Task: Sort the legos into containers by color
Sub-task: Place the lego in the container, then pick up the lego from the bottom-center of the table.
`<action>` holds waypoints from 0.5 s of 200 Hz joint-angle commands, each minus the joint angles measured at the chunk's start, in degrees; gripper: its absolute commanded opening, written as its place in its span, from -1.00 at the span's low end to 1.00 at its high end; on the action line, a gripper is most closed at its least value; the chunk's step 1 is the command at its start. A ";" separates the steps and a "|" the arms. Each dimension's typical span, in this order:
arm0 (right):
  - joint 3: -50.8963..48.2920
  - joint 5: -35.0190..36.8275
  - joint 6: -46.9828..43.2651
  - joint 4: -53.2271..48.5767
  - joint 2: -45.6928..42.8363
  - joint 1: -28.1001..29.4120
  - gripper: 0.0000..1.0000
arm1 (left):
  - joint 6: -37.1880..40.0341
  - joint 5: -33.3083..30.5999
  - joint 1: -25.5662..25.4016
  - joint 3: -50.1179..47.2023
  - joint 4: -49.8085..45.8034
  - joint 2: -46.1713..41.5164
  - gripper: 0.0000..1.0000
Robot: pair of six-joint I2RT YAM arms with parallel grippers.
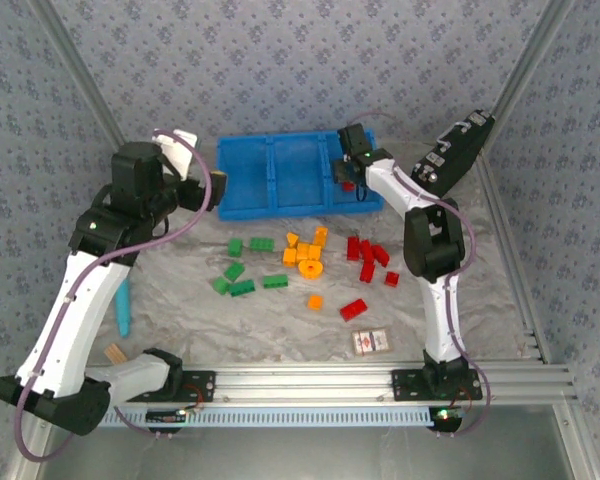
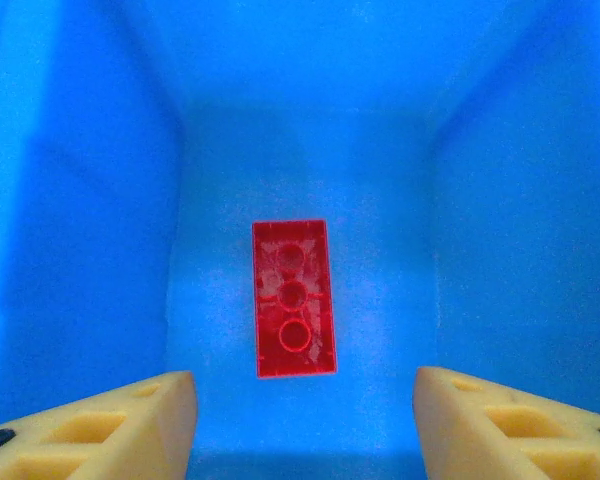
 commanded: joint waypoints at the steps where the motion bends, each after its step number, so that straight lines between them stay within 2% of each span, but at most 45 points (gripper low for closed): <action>1: -4.60 -3.14 -0.42 -0.51 -6.42 0.25 0.23 | -0.39 2.91 -0.87 3.48 -1.23 1.62 1.00; 18: -11.43 -5.53 1.67 -0.66 -12.50 0.25 0.25 | 1.25 1.45 -2.88 4.28 -2.24 3.48 1.00; 58: -27.30 -11.05 10.10 -0.26 -23.19 3.33 0.26 | 5.94 -0.38 -7.11 1.10 3.11 4.56 1.00; 77: -34.16 -8.18 13.39 0.72 -27.55 7.28 0.29 | 8.79 -1.10 -8.34 3.79 3.90 8.10 1.00; 100: -39.33 -6.91 18.10 0.89 -31.08 10.67 0.31 | 9.46 -1.27 -9.71 11.80 0.67 14.36 1.00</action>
